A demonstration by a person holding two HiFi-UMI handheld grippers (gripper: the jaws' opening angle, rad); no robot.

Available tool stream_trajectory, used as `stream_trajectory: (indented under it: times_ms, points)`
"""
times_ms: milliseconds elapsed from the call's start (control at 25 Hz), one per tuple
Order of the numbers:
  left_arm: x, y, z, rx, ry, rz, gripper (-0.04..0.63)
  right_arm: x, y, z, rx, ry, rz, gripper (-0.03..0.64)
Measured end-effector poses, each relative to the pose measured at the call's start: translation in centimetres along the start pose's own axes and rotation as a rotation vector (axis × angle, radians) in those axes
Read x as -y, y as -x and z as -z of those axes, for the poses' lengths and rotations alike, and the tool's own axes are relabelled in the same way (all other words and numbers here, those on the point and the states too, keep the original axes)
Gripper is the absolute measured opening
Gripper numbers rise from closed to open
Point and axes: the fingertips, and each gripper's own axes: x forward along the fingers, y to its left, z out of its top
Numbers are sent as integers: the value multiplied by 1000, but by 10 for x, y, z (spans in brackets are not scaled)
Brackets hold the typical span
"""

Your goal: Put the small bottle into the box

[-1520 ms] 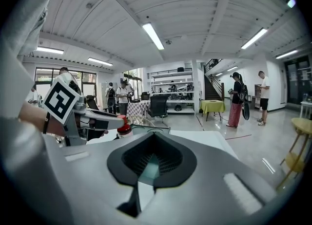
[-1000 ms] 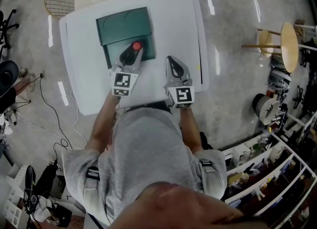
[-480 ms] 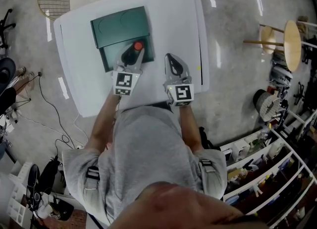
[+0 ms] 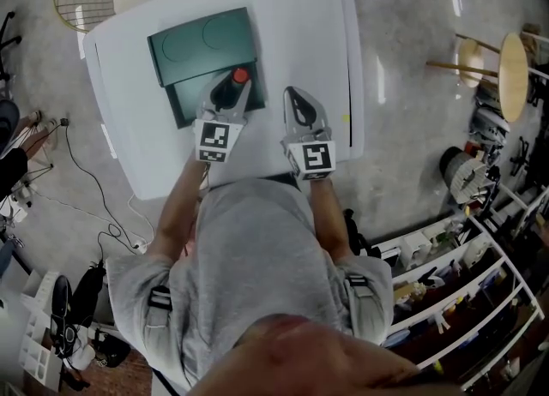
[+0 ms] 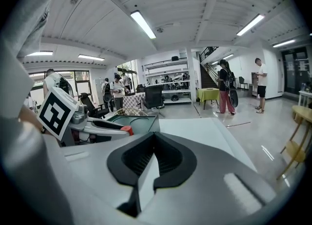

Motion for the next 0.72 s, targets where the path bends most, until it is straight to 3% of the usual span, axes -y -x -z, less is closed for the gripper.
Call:
stream_trajectory:
  times_ms: [240, 720]
  points:
    - [8, -7, -4, 12, -39, 27, 149, 7, -7, 1, -19, -7, 1, 3]
    - [14, -8, 0, 5, -39, 25, 152, 9, -10, 5, -9, -4, -15, 3]
